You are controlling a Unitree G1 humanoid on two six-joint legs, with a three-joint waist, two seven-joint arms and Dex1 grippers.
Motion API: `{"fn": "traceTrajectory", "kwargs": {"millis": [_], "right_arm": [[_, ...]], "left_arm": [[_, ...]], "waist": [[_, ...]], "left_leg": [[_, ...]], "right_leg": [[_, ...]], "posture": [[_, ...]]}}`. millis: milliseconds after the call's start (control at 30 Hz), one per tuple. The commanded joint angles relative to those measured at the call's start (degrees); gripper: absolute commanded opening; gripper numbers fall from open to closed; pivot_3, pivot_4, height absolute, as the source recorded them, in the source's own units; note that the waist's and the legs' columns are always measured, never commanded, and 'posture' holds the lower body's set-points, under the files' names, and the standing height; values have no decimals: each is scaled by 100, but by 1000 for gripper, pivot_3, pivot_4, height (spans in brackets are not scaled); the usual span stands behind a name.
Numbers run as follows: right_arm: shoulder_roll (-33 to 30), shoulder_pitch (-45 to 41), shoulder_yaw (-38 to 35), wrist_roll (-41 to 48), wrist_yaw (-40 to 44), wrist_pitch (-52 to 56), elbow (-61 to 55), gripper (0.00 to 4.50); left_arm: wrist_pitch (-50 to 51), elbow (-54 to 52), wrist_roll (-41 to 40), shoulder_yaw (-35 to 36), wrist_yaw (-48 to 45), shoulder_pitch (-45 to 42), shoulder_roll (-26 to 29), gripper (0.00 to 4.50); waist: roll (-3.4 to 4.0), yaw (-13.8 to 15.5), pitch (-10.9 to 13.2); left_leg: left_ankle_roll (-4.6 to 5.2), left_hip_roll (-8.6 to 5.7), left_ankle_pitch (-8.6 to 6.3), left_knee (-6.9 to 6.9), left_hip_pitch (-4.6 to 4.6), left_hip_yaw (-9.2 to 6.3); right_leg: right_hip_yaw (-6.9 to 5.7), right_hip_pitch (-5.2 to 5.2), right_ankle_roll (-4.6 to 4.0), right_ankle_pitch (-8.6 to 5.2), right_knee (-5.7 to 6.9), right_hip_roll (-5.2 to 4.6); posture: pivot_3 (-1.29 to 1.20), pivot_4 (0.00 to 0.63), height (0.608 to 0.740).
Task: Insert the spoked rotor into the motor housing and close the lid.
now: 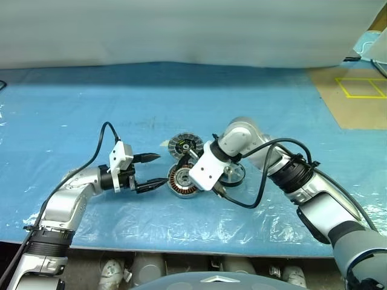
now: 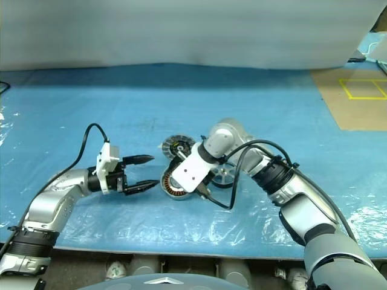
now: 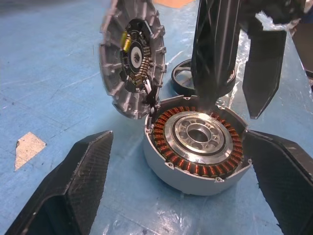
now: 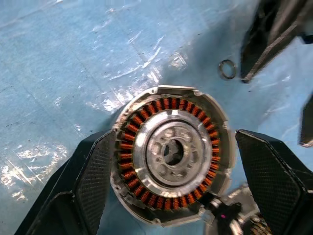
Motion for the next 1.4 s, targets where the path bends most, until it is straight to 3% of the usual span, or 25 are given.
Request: {"fn": "traceTrajectory", "kwargs": {"millis": [33, 133, 233, 400, 533, 667, 800, 1000, 1233, 1400], "right_arm": [[-337, 20, -422, 382, 134, 244, -643, 4112], [-691, 440, -851, 637, -76, 873, -1065, 4112], [-961, 1111, -1600, 1315, -436, 2290, -1793, 4112], [-833, 2172, -3276, 2323, -1816, 4826, -2392, 4112], [-613, 3125, -4089, 2558, -2815, 5579, -2827, 4112], [-289, 3838, -4471, 3080, -3309, 6033, -3459, 4112], [-332, 4260, -4320, 3596, -3237, 6079, -3897, 4112], [-941, 3943, -3785, 3992, -2736, 5929, -3905, 4112], [-1548, 3796, -2704, 3132, -2357, 4615, -3467, 4112], [-1598, 3907, -2580, 2983, -2376, 4185, -3304, 4112]], "left_arm": [[73, -201, -123, 85, -124, 12, 160, 4500], [76, -318, -146, 158, -202, 159, 290, 4500], [113, -441, -237, 346, -226, 341, 468, 4500], [-9, -659, -256, 496, -238, 826, 611, 4500], [-479, -494, 59, 414, -77, 970, 436, 4500], [-597, -219, 32, 505, 151, 843, 169, 4500], [-930, 346, 264, 324, -149, 599, 216, 4500], [-931, 1041, 387, 124, -720, 98, 433, 4500], [-936, 1028, 462, -78, -1076, 112, 545, 4500], [-1055, 754, 576, -106, -972, 365, 496, 4500]], "waist": [[0, 2, 0], [-1, 13, -1], [-2, 29, 0], [0, 42, 0], [0, 130, 0], [6, 156, -1], [6, 144, -1], [6, 151, -2], [5, 151, -2], [5, 151, -2]], "left_leg": [[0, 0, 0, 0, 0, 0], [0, 0, 0, -6, 1, 0], [-1, -4, 0, -16, 5, 0], [-3, -6, 1, -25, 19, 1], [-2, -11, 0, -42, 39, 8], [-19, -14, 10, -57, 42, 11], [-20, -18, 11, -60, 42, 12], [-22, -26, 12, -62, 48, 12], [-25, -28, 13, -67, 41, 11], [-24, -26, 13, -70, 39, 11]], "right_leg": [[0, 0, 0, 0, 0, 0], [0, 2, 0, 0, -5, 0], [0, 8, 0, 0, -17, 0], [6, 11, 0, 0, -20, 1], [12, 22, 1, -2, -32, -1], [14, 18, 2, -3, -34, -1], [18, 16, 4, -3, -40, -2], [23, 19, 7, -3, -39, -7], [22, 18, 7, -4, -48, -9], [20, 16, 7, -4, -49, -9]], "posture": [[0, 150, 740], [0, 150, 740], [0, 150, 740], [0, 150, 740], [0, 150, 740], [0, 150, 740], [0, 150, 740], [0, 150, 740], [0, 150, 740], [0, 150, 740]]}}
